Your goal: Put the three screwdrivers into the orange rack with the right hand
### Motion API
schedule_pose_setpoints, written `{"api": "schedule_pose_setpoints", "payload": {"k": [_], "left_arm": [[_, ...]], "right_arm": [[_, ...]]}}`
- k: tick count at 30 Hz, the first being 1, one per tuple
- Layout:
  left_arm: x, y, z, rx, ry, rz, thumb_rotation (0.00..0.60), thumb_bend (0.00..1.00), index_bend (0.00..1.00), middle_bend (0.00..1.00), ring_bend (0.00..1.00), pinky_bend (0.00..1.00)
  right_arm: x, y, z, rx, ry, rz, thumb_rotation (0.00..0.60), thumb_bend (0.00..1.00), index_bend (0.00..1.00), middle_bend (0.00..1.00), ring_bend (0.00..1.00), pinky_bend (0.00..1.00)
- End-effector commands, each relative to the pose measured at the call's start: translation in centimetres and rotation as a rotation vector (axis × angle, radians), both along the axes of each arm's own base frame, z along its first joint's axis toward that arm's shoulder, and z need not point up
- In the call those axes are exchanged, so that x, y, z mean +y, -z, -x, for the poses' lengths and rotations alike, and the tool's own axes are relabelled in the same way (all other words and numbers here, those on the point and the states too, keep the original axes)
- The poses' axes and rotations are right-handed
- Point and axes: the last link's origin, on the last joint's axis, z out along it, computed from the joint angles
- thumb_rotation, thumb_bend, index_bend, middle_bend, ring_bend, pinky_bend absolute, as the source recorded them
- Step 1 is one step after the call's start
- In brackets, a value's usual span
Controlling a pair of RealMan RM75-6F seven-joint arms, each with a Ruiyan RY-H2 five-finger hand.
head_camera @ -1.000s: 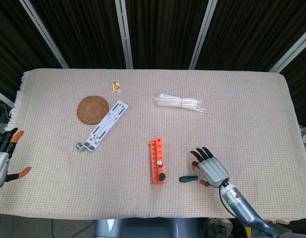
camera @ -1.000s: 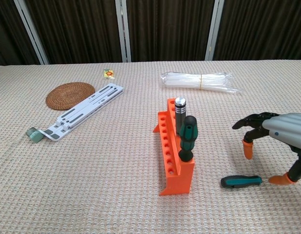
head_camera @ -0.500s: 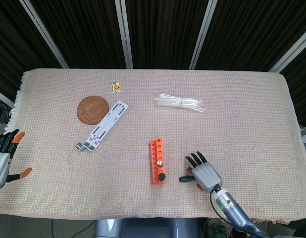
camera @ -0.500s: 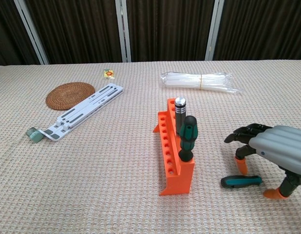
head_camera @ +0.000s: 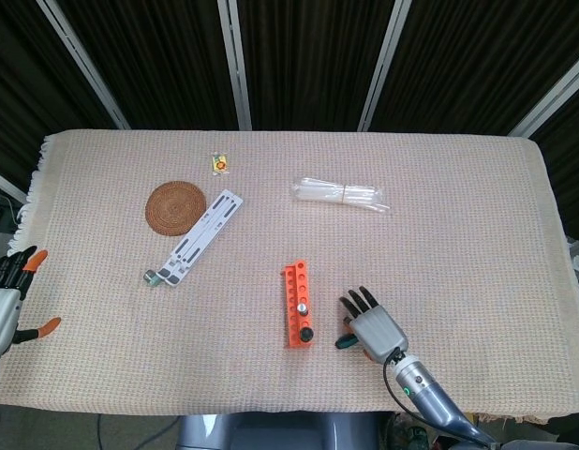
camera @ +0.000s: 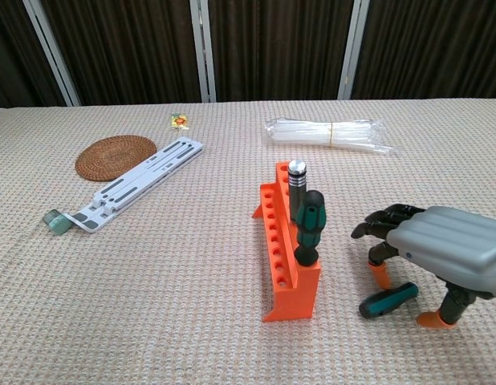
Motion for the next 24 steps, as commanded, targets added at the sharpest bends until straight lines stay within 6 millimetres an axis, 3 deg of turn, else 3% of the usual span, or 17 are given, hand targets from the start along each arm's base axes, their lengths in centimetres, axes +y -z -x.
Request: {"api": "schedule_pose_setpoints", "payload": {"k": [1,13,24], "left_arm": [[0.1,0.1,0.1,-0.003,-0.005,0.002,0.600,0.15,0.04,0.00,0.00,0.00],[0.2,0.3,0.4,-0.011,-0.012,0.016,0.600,0.15,0.04,0.00,0.00,0.00],[0.3,0.5,0.5,-0.014,-0.016,0.022,0.600,0.15,0.04,0.00,0.00,0.00]], "right_arm": [[-0.1,0.1,-0.3,0.007,-0.003,0.001,0.600,0.13,0.47,0.09,0.00,0.00],[0.1,-0.1,-1.0,0.020,0.010,-0.004,0.600,0.08,0.41,0.09,0.00,0.00],[0.0,0.2,-1.9,0.009,0.009,-0.001,0.600,0.08,0.45,0.09,0.00,0.00]]}}
